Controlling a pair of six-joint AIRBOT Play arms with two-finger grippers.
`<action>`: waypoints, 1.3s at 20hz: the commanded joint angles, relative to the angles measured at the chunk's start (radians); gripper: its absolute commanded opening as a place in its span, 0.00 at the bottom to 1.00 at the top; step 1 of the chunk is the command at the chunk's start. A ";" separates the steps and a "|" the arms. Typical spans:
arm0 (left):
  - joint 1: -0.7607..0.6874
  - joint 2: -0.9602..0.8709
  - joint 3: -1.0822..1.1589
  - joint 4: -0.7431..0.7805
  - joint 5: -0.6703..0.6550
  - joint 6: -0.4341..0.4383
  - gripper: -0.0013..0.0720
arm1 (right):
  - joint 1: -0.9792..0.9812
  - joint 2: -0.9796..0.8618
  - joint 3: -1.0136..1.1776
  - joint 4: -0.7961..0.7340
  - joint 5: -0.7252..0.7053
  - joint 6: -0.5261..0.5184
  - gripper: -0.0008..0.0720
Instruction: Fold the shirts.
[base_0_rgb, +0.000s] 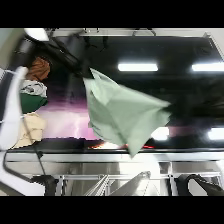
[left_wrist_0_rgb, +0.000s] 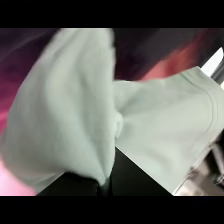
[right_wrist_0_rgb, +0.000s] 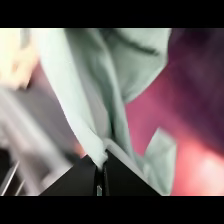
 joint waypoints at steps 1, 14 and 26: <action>0.077 0.223 0.005 -0.254 0.025 -0.007 0.04 | -0.157 0.200 0.249 0.080 -0.011 0.026 0.03; 0.082 0.856 -0.230 0.093 0.136 0.021 0.05 | -0.164 0.315 0.551 0.060 -0.047 0.085 0.03; 0.149 -0.205 -0.154 -0.182 0.292 0.217 0.61 | 0.184 -0.526 0.392 -0.108 -0.616 -0.057 0.52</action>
